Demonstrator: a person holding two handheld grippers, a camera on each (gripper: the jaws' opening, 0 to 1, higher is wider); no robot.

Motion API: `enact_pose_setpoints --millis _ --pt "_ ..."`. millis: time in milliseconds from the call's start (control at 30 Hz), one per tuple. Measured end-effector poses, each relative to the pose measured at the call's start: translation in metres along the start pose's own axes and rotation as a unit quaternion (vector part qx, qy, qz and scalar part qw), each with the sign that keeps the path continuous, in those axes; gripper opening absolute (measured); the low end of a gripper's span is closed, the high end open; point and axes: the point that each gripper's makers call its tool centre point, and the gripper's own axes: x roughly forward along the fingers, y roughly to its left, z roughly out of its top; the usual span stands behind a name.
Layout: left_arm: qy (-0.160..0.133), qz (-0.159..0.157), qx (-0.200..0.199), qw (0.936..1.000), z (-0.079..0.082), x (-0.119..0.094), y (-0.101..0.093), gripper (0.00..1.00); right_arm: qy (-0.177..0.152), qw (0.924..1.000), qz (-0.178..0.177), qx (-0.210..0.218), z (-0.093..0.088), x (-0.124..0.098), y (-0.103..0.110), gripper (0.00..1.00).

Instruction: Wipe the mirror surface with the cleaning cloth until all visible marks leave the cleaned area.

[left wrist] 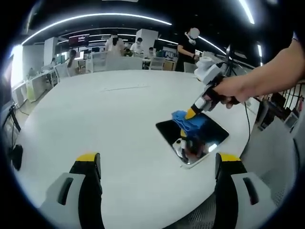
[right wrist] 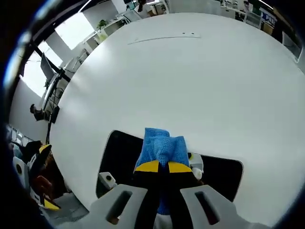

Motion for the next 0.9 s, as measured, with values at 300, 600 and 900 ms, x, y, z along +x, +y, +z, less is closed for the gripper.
enact_pose_setpoints --millis 300,600,900 --pt "0.000 0.010 0.000 1.0000 0.002 0.000 0.001 0.99 -0.001 0.9999 0.011 -0.002 0.000 -0.001 0.001 0.00" --pt "-0.007 0.016 0.002 0.9999 0.011 0.003 0.001 0.99 -0.003 0.9998 0.020 0.005 0.001 0.002 -0.003 0.00" --pt "-0.009 0.004 0.007 0.9999 0.012 0.004 -0.008 0.99 -0.005 0.9999 0.013 0.006 -0.004 -0.007 -0.016 0.00"
